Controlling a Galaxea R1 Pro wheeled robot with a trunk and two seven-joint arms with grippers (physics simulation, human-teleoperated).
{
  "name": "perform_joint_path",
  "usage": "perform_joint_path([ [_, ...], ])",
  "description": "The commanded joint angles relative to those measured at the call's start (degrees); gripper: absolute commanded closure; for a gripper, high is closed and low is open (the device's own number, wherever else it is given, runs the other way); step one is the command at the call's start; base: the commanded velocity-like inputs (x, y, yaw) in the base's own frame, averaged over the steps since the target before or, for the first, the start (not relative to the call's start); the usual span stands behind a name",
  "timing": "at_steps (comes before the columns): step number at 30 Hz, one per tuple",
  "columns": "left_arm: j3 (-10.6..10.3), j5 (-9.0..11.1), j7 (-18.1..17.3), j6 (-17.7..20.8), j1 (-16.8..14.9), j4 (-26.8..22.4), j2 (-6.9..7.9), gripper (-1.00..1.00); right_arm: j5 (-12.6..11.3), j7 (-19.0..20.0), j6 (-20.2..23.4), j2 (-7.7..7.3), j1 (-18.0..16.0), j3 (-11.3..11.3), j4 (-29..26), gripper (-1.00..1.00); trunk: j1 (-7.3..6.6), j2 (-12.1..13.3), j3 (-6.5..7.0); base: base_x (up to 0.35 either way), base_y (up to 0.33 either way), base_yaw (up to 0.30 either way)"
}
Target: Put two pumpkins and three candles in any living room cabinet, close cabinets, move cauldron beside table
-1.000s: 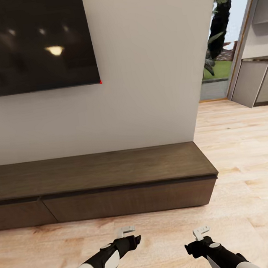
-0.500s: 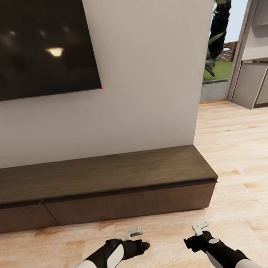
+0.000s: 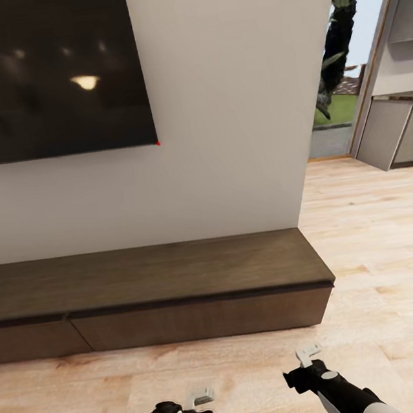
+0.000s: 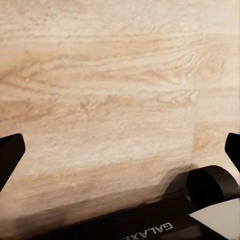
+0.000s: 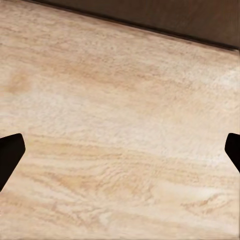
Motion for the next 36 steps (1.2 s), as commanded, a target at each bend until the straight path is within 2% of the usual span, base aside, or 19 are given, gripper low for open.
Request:
perform_joint_path([
  [1,0.0,-0.1,0.0,0.0,0.4,0.1,-0.04,-1.00,0.0,-0.1,0.0,-0.06,0.1,0.0,0.1,-1.00,-0.23,0.4,0.19,0.000,0.000,0.000],
  [5,-0.1,-0.2,0.0,-0.4,1.1,0.2,-0.01,-1.00,-0.2,-0.2,0.0,-0.30,0.4,0.0,0.2,-1.00,-1.10,2.0,0.90,0.000,0.000,0.000],
  [8,-0.1,-0.2,0.0,-2.4,1.3,0.3,-0.01,-1.00,-0.2,-0.2,-0.1,-0.26,0.7,0.0,0.5,-1.00,-1.76,3.2,1.44,0.000,0.000,0.000],
  [16,-0.1,-0.2,0.3,-5.5,2.1,0.7,0.00,-1.00,0.0,-0.3,-0.1,0.03,0.9,0.0,6.9,-1.00,-3.52,6.4,2.88,0.000,0.000,0.000],
  [20,-0.2,-0.2,0.5,-8.9,2.6,2.9,-0.15,-1.00,0.0,-0.4,-1.6,0.05,1.3,0.0,9.7,-1.00,-4.40,8.0,3.60,0.000,0.000,0.000],
  [25,-0.2,-0.2,0.5,-9.5,3.4,4.6,-0.14,-1.00,-0.4,-0.4,-2.6,-0.02,1.5,0.0,11.5,-1.00,-5.50,10.0,4.49,0.000,0.000,0.000],
  [30,-0.2,-0.2,0.5,-9.9,5.2,5.5,-0.09,-1.00,-0.5,-0.3,-2.9,-0.09,5.1,0.0,13.6,-1.00,-6.60,12.0,5.39,0.000,0.000,0.000],
  [36,-0.2,-0.2,0.7,-15.1,7.5,6.9,-0.08,-1.00,-0.6,-0.3,-2.9,-0.15,8.4,0.0,13.7,-1.00,-7.91,14.5,6.47,0.000,0.000,0.000],
])
